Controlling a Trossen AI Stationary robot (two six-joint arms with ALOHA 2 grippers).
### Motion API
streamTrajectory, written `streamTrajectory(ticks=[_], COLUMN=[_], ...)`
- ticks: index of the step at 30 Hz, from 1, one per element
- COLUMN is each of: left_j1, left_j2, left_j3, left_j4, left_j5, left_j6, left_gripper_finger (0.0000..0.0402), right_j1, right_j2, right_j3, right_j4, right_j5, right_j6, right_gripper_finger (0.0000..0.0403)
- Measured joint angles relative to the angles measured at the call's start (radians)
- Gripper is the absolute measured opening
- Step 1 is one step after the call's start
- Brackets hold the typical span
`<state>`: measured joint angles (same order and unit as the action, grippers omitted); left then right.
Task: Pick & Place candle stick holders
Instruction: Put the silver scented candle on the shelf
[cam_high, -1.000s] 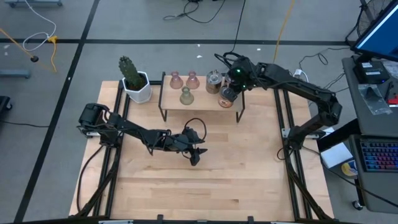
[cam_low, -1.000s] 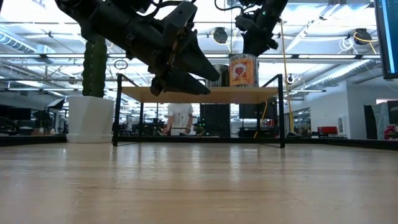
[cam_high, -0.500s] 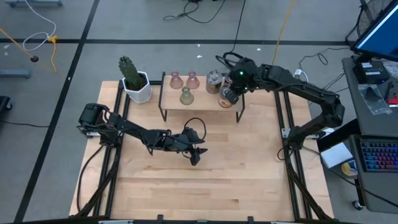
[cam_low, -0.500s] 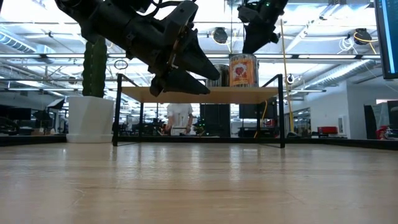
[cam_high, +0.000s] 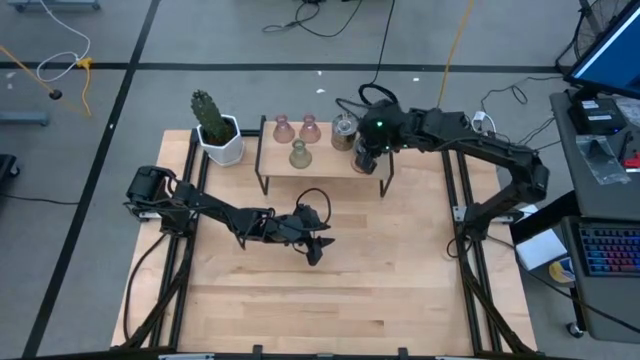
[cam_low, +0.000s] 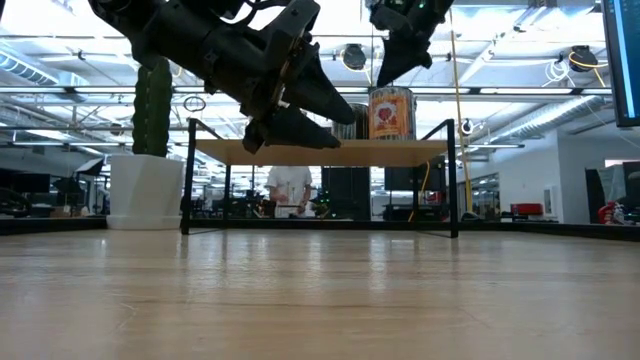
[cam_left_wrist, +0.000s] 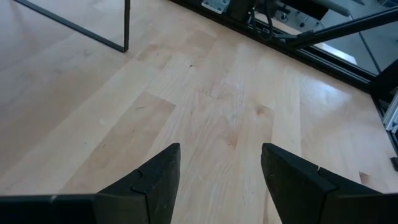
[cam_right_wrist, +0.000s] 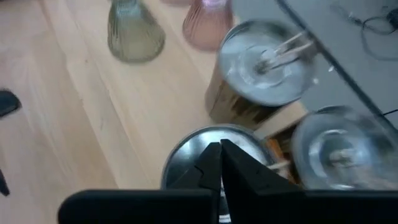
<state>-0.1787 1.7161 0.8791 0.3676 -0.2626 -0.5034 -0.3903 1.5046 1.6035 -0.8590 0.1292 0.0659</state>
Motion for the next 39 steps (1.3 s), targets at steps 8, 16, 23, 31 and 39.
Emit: streamTrajectory(ticks=[8,16,23,31,39], left_j1=[0.000,0.001,0.001,0.001,0.001], left_j2=[0.000,0.000,0.000,0.000,0.000], left_j3=[0.000,0.000,0.000,0.000,0.000], left_j4=[0.004,0.004,0.004,0.003,0.003], left_j5=[0.000,0.000,0.000,-0.001,-0.001], left_j6=[-0.003,-0.003,-0.003,-0.003,-0.003], left_gripper_finger=[0.0223,0.0223,0.0223,0.0223,0.0223], right_j1=[0.002,-0.001,-0.001,-0.001,-0.001], right_j2=[0.050,0.048,0.042,0.018,-0.035], right_j3=[0.000,-0.033,-0.042,-0.043,-0.042], right_j4=[-0.013,0.005,0.071,0.077,0.057], right_j5=[0.001,0.005,0.001,0.004,0.045], right_j6=[-0.011,-0.010,-0.016,-0.015,-0.015], right_gripper_finger=[0.0001,0.0001,0.0001,0.0000,0.0000])
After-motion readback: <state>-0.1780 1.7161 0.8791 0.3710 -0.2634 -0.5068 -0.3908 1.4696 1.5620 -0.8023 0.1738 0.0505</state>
